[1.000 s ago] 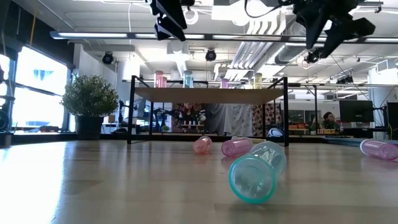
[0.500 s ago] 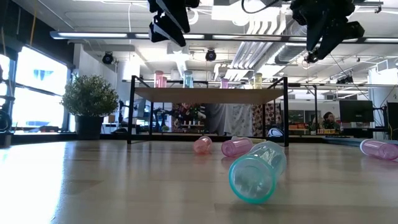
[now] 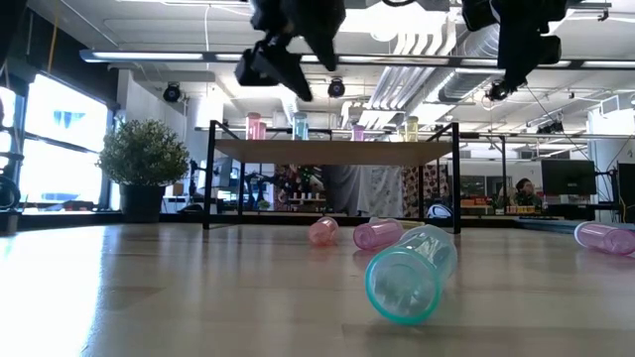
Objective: Pick and place medicine bottles onto shelf by color
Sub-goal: Put the top left purple pill bottle on the shelf aligned with the other purple pill bottle
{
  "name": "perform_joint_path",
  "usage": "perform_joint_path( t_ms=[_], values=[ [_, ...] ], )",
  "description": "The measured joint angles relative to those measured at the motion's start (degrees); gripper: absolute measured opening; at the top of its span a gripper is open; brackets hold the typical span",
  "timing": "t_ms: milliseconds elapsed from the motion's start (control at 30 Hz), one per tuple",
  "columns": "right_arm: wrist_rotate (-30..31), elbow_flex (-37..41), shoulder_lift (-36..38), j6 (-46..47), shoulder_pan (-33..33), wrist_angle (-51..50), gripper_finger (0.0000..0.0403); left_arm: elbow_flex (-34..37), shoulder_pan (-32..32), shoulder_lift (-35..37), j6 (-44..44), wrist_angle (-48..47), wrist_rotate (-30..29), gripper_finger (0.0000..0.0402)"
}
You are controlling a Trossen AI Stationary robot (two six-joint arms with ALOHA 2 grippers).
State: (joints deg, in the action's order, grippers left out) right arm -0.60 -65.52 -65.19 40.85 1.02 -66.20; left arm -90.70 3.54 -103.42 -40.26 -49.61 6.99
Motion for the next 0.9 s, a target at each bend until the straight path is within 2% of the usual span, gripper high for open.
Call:
perform_joint_path(
  t_ms=[200,567,900],
  values=[
    [0.96,0.0,0.0,-0.83,0.0,0.07,0.0185,-0.02,-1.84,-4.69,-3.97,7.89,-6.13,0.0211],
    [2.06,0.0,0.0,-0.62,0.0,0.21,0.0185,-0.02,-5.26,-11.47,-4.85,13.45,-16.88,0.0211],
    [3.84,0.0,0.01,-0.38,-0.3,0.54,0.0185,-0.02,-6.26,-15.59,-5.67,16.05,-18.63,0.0211]
  ],
)
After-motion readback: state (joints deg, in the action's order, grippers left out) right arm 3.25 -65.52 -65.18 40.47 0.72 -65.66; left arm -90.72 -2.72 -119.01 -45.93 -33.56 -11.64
